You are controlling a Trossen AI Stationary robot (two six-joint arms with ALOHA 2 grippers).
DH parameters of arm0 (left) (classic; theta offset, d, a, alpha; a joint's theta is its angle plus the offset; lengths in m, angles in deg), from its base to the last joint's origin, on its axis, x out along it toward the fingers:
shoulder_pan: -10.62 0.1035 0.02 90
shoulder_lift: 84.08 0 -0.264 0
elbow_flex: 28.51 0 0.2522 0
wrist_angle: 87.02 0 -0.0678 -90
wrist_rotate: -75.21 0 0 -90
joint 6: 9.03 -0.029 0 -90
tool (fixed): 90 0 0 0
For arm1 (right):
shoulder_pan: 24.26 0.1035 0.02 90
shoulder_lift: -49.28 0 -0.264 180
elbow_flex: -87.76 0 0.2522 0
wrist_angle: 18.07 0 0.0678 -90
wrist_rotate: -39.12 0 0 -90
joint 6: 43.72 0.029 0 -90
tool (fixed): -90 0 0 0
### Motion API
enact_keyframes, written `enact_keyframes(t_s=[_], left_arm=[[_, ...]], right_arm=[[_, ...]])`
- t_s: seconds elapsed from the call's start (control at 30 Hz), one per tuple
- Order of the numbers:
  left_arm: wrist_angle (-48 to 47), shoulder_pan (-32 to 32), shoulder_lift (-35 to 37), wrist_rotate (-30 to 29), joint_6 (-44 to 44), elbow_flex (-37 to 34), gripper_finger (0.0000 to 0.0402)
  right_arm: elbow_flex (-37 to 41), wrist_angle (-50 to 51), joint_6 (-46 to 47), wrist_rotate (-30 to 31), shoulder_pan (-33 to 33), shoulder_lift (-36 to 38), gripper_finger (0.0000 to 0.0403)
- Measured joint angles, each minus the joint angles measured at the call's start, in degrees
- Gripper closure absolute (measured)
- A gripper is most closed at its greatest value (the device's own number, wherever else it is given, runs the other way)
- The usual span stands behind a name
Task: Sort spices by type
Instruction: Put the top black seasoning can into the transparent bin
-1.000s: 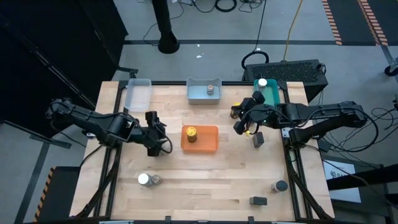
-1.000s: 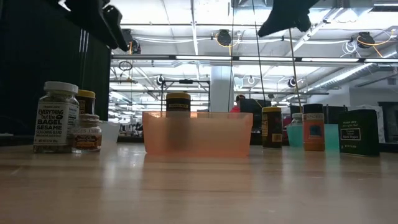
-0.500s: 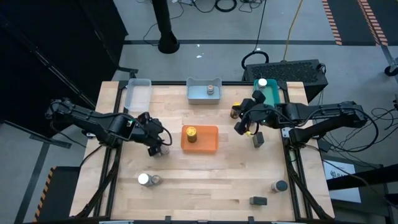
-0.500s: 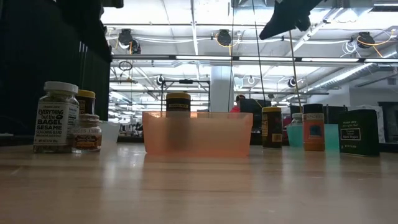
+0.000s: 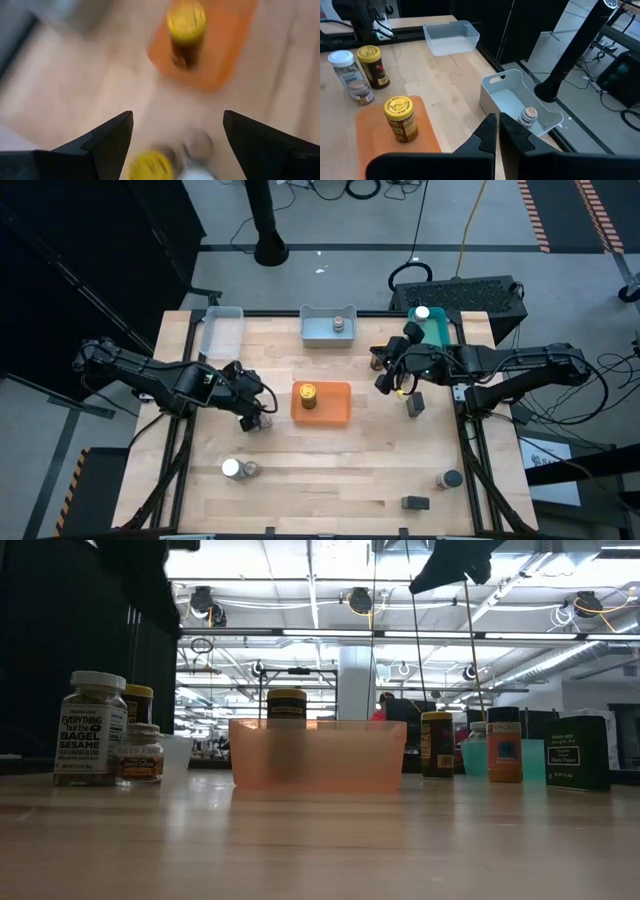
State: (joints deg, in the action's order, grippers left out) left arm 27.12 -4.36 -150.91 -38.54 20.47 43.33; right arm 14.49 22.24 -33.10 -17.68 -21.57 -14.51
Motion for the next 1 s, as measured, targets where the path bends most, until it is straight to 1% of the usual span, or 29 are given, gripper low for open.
enact_keyframes(t_s=[0.07, 0.1, 0.2, 0.27, 0.37, 0.43, 0.5, 0.57, 0.63, 0.7, 0.8, 0.87, 0.93, 0.97, 1.0], left_arm=[[6.73, -0.53, 0.0, -5.21, -6.13, -0.29, 0.0085], [10.67, -0.84, 0.0, -6.72, -10.33, -0.38, 0.0085], [21.72, -1.36, -0.02, -7.09, -24.84, -0.46, 0.0085], [26.31, -1.25, 0.0, -6.42, -33.27, -0.44, 0.0085], [27.77, -1.05, 0.0, -6.38, -41.09, -0.46, 0.0085], [26.39, -0.74, 0.0, -6.25, -42.88, -0.46, 0.0085], [23.98, -0.55, 0.0, -6.21, -42.96, -0.46, 0.0085], [21.45, -0.3, 0.0, -6.13, -42.32, -0.5, 0.0086], [21.08, -0.03, 0.0, -6.05, -41.94, -1.25, 0.0086], [22.6, -0.02, 0.49, -5.25, -42.36, -3.25, 0.0087], [25.24, 0.23, 2.39, -4.76, -42.28, -7.05, 0.0087], [26.96, 0.27, 4.21, -4.77, -42.35, -9.14, 0.0087], [26.64, 0.3, 6.23, -4.85, -42.38, -9.48, 0.0087], [26.87, 0.28, 7.4, -4.99, -42.38, -9.44, 0.0087], [27.06, 0.28, 8.71, -5.0, -42.46, -9.44, 0.0087]], right_arm=[[0.02, -1.01, 0.5, -0.01, 0.0, 0.0, 0.0403], [0.02, -1.51, 0.55, 0.01, 0.0, 0.0, 0.0403], [0.02, -2.58, 2.22, 0.01, 0.0, -0.32, 0.0403], [0.02, -3.04, 2.2, -0.06, 0.27, -1.07, 0.0403], [0.04, -5.83, 1.41, -0.15, 2.09, -3.29, 0.0403], [0.04, -7.61, 1.61, -0.25, 3.5, -4.68, 0.0403], [-0.59, -6.58, 6.71, -0.21, 4.22, -5.66, 0.0403], [-2.86, -0.21, 16.16, -0.22, 4.17, -6.38, 0.0403], [-6.0, 9.57, 25.44, -0.36, 4.07, -7.14, 0.0403], [-9.56, 20.76, 34.59, -2.27, 4.07, -8.14, 0.0403], [-15.33, 39.41, 51.69, -10.39, 4.07, -10.06, 0.0403], [-18.29, 52.53, 61.43, -18.25, 4.07, -11.68, 0.0403], [-19.71, 63.25, 65.88, -26.19, 4.44, -13.23, 0.0403], [-19.56, 64.29, 65.96, -28.79, 4.86, -13.54, 0.0403], [-18.67, 62.53, 63.88, -30.58, 5.1, -12.97, 0.0403]])
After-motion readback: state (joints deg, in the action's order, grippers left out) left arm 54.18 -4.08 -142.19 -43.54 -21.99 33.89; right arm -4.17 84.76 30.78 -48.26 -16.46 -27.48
